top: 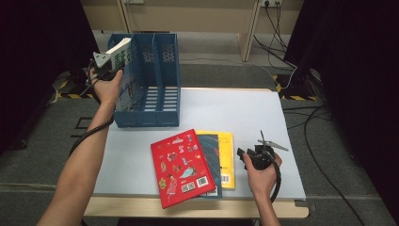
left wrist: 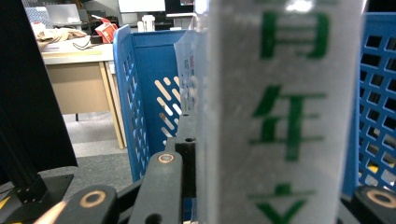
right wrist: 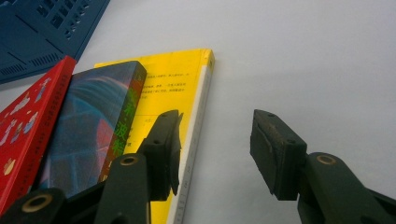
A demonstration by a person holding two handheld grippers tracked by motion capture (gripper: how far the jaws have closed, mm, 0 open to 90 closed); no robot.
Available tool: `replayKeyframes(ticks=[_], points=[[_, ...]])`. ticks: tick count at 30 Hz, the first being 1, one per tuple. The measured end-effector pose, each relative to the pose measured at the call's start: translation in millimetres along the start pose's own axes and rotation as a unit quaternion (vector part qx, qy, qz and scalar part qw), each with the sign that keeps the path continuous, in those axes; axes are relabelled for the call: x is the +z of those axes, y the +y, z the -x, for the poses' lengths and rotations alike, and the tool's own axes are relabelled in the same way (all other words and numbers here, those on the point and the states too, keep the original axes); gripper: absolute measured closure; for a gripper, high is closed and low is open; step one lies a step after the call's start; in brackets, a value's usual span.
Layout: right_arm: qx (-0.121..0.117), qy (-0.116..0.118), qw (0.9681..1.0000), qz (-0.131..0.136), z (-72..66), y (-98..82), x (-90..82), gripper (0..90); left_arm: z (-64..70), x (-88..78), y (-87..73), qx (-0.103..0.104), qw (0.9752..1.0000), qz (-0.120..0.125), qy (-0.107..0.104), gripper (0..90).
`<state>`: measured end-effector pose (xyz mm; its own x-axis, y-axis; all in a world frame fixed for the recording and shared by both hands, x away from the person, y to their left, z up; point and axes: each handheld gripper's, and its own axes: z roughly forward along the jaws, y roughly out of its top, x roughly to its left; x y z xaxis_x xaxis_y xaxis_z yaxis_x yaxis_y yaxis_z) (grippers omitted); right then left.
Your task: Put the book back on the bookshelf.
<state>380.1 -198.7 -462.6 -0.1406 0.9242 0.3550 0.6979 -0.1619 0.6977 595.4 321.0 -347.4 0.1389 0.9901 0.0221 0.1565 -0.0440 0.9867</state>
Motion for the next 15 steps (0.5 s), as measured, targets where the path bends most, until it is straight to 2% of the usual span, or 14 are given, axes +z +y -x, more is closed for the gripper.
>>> replayKeyframes(ticks=[4, 7, 15], points=[[-0.004, 0.001, 1.0000, -0.003, -1.0, -0.5, 0.3, 53.0, 0.7, -5.9, 0.1, 0.010, 0.9999, -0.014, 0.000, 73.4], [-0.007, 0.001, 1.0000, -0.001, -1.6, -0.9, 0.5, 52.8, 0.5, -11.7, -2.6, 0.007, 0.9998, -0.019, 0.001, 73.4], [-0.007, 0.004, 0.9999, -0.006, -4.3, -2.6, 1.1, 52.7, 0.6, -30.6, -11.5, 0.019, 0.9992, -0.035, -0.004, 71.8]])
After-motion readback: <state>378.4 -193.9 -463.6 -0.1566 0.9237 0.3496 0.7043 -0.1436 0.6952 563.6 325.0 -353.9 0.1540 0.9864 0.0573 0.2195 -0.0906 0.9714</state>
